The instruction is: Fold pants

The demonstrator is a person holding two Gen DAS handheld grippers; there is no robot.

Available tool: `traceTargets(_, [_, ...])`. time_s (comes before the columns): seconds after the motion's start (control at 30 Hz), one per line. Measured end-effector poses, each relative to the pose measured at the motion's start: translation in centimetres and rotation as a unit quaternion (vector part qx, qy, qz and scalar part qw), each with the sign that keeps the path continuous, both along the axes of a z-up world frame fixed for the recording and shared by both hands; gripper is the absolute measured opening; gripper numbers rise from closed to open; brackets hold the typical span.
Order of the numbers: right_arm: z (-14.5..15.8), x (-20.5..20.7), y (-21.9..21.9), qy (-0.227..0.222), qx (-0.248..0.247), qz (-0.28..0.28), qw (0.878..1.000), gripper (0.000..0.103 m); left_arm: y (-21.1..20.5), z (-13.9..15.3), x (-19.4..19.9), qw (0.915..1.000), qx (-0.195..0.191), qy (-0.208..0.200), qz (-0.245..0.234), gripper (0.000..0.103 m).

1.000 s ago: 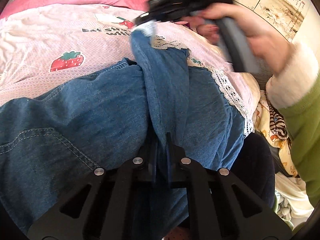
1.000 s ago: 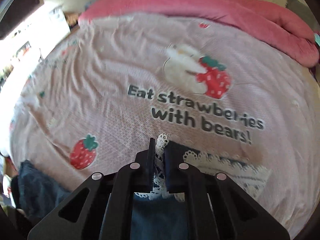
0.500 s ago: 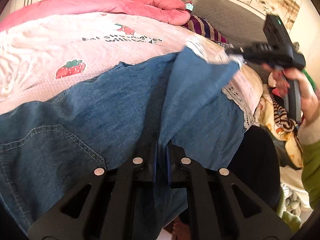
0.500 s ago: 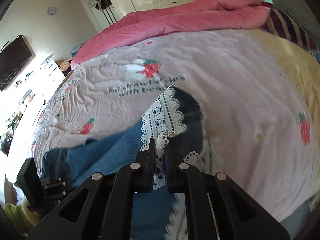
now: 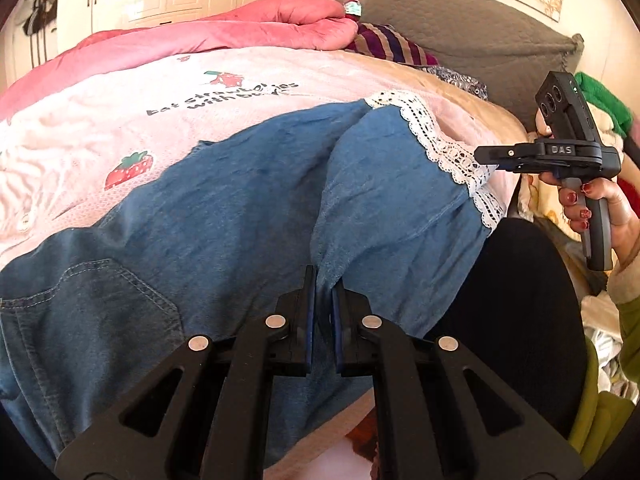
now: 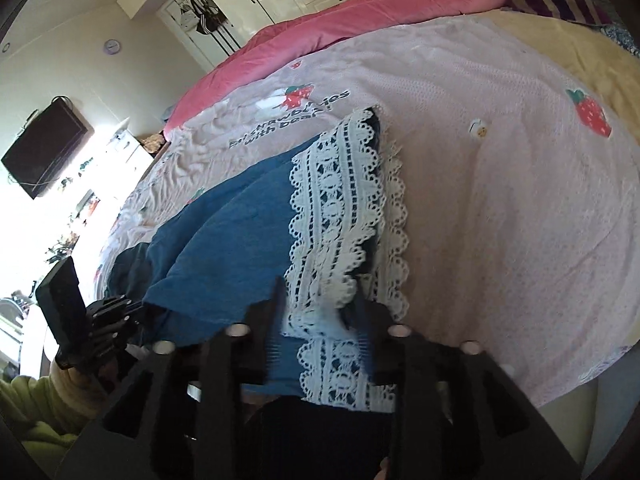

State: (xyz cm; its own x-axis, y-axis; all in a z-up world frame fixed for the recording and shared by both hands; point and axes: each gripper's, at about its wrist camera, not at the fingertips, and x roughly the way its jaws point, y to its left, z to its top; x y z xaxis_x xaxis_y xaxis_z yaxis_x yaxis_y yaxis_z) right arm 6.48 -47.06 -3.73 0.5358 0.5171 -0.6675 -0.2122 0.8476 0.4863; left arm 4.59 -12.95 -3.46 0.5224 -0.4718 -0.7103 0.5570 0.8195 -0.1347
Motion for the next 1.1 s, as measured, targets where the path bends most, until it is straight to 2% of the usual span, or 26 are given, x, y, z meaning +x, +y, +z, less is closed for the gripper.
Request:
traceTargets(0.07, [-0.1, -0.3, 0.5, -0.005, -0.017, 0.007, 1.000, 0.047, -0.5, -0.1, 0.0, 0.9999, 0.011, -0.005, 0.001, 0.003])
traceTargets(0.13, [-0.4, -0.3, 0.7, 0.001, -0.037, 0.006, 0.999, 0.037, -0.9, -0.3, 0.0, 0.9998, 0.020, -0.005, 0.001, 0.003])
traceTargets(0.17, [-0.5, -0.3, 0.6, 0.004, -0.043, 0.005, 0.999, 0.016, -1.2, -0.4, 0.1, 0.9996, 0.026, -0.005, 0.000, 0.003])
traceTargets(0.2, [-0.5, -0.3, 0.4, 0.007, -0.045, 0.006, 0.999, 0.007, -1.4, -0.5, 0.1, 0.9995, 0.032, -0.007, 0.001, 0.003])
traceTargets(0.37, [0.4, -1.4, -1.5, -0.005, -0.041, 0.010, 0.999, 0.007, -1.1, -0.1, 0.3, 0.9987, 0.049, -0.012, -0.003, 0.000])
traceTargets(0.47, [0.0, -1.8, -2.6, 0.002, -0.024, 0.017, 1.000, 0.007, -0.6, 0.7, -0.6, 0.9984, 0.049, -0.018, -0.023, 0.000])
traceTargets(0.7, [-1.7, -2.5, -2.1, 0.026, -0.037, 0.040, 0.998, 0.007, -1.4, -0.4, -3.5, 0.9911, 0.108, -0.047, -0.063, 0.000])
traceTargets(0.77, [-1.5, -2.9, -2.1, 0.031, -0.040, 0.044, 0.998, 0.007, -1.3, -0.9, -3.5, 0.9908, 0.114, -0.044, -0.059, 0.000])
traceTargets(0.87, [-1.5, -3.4, -1.6, 0.032, -0.074, 0.055, 0.995, 0.007, -1.1, -1.7, -3.3, 0.9916, 0.109, -0.036, -0.059, 0.001])
traceTargets(0.97, [-2.9, -2.8, -1.2, 0.061, -0.099, 0.051, 0.992, 0.011, -1.1, -2.8, -2.9, 0.9924, 0.107, -0.025, -0.055, 0.003])
traceTargets(1.03, [-3.2, -2.6, -1.4, 0.071, -0.091, 0.041, 0.992, 0.013, -0.8, -3.0, -2.9, 0.9932, 0.099, -0.025, -0.055, 0.003])
traceTargets(1.1, [-3.2, -2.5, -1.7, 0.079, -0.094, 0.027, 0.992, 0.027, -0.6, -2.9, -3.2, 0.9939, 0.090, -0.024, -0.059, 0.004])
